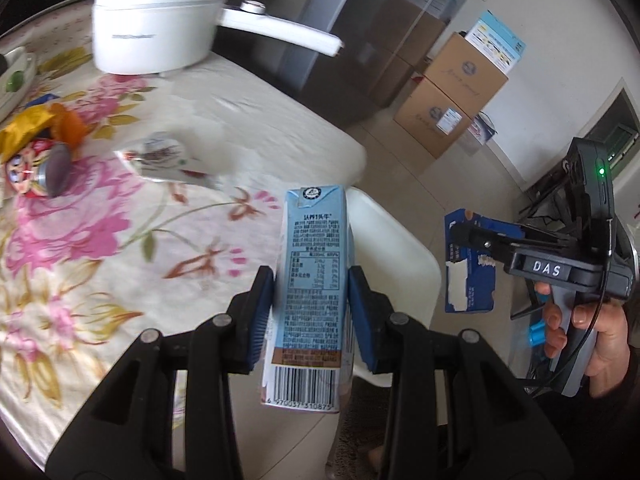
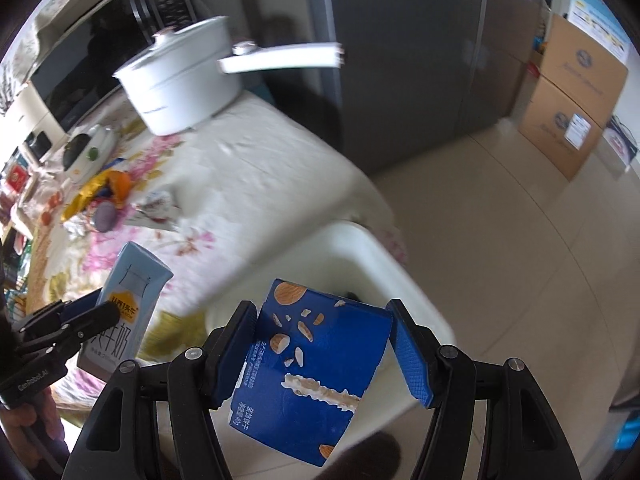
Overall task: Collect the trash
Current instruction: 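Carry carton and box to the white bin and open both tools to drop them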
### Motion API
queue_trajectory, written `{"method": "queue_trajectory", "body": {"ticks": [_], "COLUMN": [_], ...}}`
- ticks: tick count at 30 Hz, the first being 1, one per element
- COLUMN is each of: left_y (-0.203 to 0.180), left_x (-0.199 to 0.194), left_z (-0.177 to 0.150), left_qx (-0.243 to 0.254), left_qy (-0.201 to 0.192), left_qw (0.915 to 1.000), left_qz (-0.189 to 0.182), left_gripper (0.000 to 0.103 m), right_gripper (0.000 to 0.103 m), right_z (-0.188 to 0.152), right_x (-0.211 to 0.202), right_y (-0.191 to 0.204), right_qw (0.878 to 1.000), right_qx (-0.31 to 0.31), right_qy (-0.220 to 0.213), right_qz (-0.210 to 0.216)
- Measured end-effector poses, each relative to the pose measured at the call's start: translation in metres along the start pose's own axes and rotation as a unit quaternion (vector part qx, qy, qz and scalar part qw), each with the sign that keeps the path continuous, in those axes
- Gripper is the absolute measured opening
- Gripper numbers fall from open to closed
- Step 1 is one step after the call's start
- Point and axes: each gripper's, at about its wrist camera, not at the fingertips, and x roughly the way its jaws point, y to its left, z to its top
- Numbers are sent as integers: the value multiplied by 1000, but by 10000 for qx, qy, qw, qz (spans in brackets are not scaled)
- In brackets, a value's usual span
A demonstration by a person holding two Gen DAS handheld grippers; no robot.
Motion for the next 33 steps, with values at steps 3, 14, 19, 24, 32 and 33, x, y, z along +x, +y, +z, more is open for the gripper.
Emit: {"method": "queue_trajectory", "body": {"ticks": [3, 14, 19, 24, 32, 33], "left_y": [-19, -50, -50, -35, -8, -5], "left_x": [17, 55, 44, 32, 12, 9], "left_z": [2, 3, 5, 4, 0, -1], "left_qx": [125, 641, 734, 696, 526, 513], "left_qy": [46, -29, -246, -181, -133, -127], "left_qw": [9999, 9978, 9944, 9908, 9878, 9875], "left_qz": [-67, 137, 725, 1146, 1462, 1485], "left_gripper": [40, 44, 92, 102, 102, 102], "right_gripper": [68, 68, 68, 68, 68, 68], "right_z": [-5, -17, -13, -13, -12, -11], "right_x": [3, 3, 7, 8, 11, 12], "right_y": [-18, -63, -62, -55, -40, -37], "right_qw": [9999, 9983, 9981, 9984, 9989, 9989], "right_qx": [123, 518, 538, 491, 320, 298], "right_qy": [68, 136, 169, 163, 195, 192], "right_qz": [-97, -207, -233, -237, -296, -303]}}
